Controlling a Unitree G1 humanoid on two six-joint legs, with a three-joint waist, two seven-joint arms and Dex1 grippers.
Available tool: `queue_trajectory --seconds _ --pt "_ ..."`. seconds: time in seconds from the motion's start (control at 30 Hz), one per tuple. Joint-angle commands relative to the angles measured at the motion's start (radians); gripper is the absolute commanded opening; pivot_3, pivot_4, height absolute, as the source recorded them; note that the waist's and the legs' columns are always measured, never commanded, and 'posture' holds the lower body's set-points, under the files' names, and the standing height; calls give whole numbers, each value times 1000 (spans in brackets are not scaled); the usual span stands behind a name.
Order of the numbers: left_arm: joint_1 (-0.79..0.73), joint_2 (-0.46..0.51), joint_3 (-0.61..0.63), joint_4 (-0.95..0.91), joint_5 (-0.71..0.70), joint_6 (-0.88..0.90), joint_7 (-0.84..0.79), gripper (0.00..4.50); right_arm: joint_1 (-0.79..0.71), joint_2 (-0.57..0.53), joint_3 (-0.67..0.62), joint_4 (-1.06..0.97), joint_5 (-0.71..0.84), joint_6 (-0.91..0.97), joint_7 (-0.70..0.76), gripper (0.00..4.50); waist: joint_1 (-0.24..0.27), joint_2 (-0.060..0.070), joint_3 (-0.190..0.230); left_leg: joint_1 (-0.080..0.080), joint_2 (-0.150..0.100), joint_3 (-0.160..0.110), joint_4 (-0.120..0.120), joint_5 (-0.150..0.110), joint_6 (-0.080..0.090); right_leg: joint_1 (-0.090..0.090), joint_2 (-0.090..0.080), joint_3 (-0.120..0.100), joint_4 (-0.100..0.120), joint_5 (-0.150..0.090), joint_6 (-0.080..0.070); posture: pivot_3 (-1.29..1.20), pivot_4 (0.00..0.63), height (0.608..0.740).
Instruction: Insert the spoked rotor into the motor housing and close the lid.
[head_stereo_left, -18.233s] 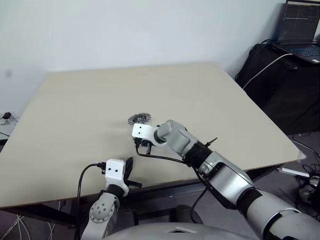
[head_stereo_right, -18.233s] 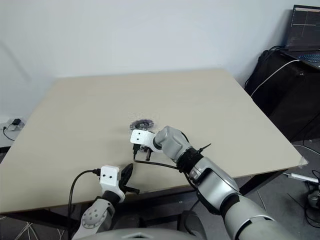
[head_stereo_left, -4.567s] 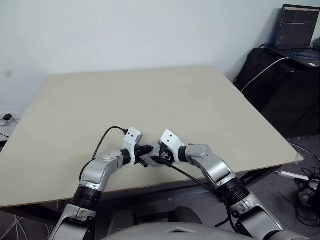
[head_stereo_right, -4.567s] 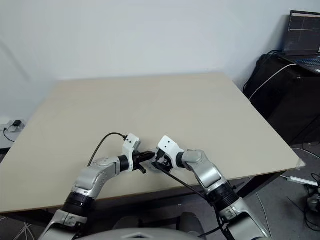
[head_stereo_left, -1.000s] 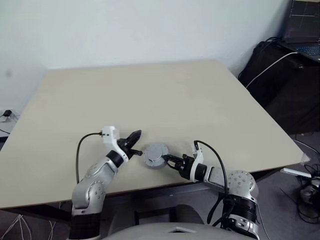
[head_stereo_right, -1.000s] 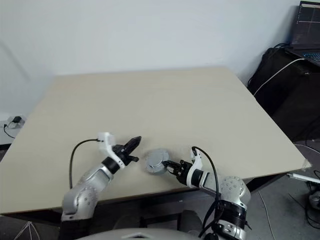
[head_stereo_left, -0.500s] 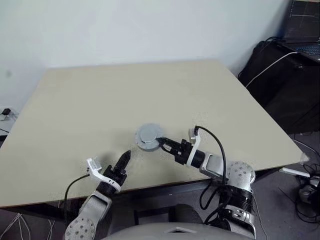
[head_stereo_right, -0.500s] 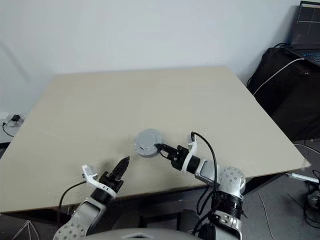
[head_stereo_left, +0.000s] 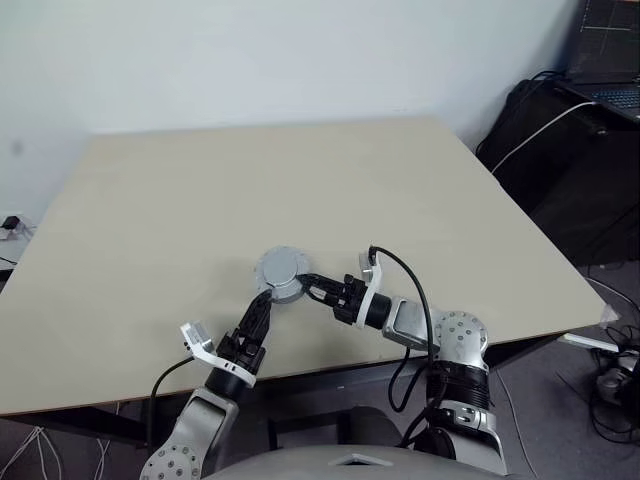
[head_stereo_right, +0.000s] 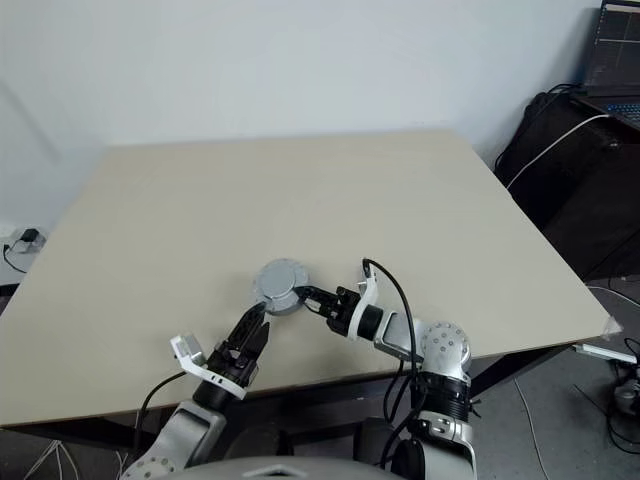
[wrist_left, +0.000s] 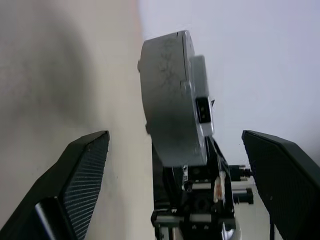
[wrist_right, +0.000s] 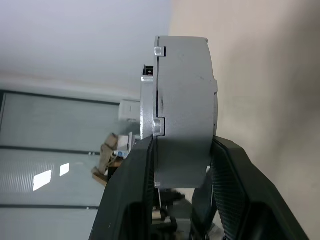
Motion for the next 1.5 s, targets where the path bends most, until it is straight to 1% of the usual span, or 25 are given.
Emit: queue_trajectory --seconds 0.03,0.23,0.37,0.47,0.63,0.73,1.0,1.07,1.13,1.27,1.33,1.5 --pt "-26 -94 -44 -12 -26 -28 -25 4482 -13 12 21 -34 77 57 31 1310 0 0 0 0 0 0 0 0 0 0 0 0 0 0 0 0 0 740" --pt "-29 -96 -59 -5 -33 -57 -33 4482 2 0 13 -38 101 136 23 1310 1 0 0 0 0 0 1 0 0 0 0 0 0 0 0 0 0 740" --pt "-33 -95 -68 -1 -36 -64 -34 4482 4 2 7 -43 97 155 19 1310 0 0 -1 0 0 0 1 0 0 1 0 0 0 0 0 0 0 740" --pt "-36 -96 -70 6 -45 -64 -25 3883 1 4 2 -44 93 156 14 1310 0 0 -1 0 0 0 2 0 0 1 0 0 1 0 0 0 0 740" --pt "-35 -89 -79 1 -51 -63 -16 2279 -2 4 -4 -45 86 157 9 1310 0 0 -2 0 0 0 2 0 0 1 0 0 1 1 0 0 0 740" --pt "-27 -83 -86 -11 -60 -66 -7 2249 1 0 3 -55 81 153 7 1310 0 0 -2 0 0 0 2 0 0 1 0 0 1 1 1 0 0 740" --pt "-28 -85 -112 -76 -77 -91 61 2248 27 -50 94 -155 38 67 48 1310 1 0 -3 0 0 0 2 0 0 2 0 0 1 1 1 0 0 740" --pt "-41 -84 -118 -82 -72 -100 101 2248 26 -61 104 -160 40 58 58 2060 1 0 -4 1 0 0 3 0 1 2 0 0 1 1 1 0 0 740" --pt "-56 -80 -120 -86 -66 -108 136 2183 26 -74 116 -167 40 51 68 2603 1 1 -5 1 -1 0 3 0 1 3 0 1 1 1 1 0 0 740" --pt "-102 -72 -93 -91 -59 -144 202 2162 36 -120 162 -196 18 35 78 3992 1 1 -5 1 -1 0 3 1 1 3 0 1 1 2 1 0 0 740" --pt "-122 -63 -81 -91 -53 -165 224 2158 45 -147 189 -215 2 20 87 4500 1 1 -5 1 -1 0 3 1 1 3 0 1 1 2 2 0 0 740" --pt "-211 -40 -5 -36 -51 -236 258 2140 90 -255 324 -314 -118 -124 152 4500 7 0 -5 1 -1 0 4 1 1 4 1 0 1 3 1 0 0 740"
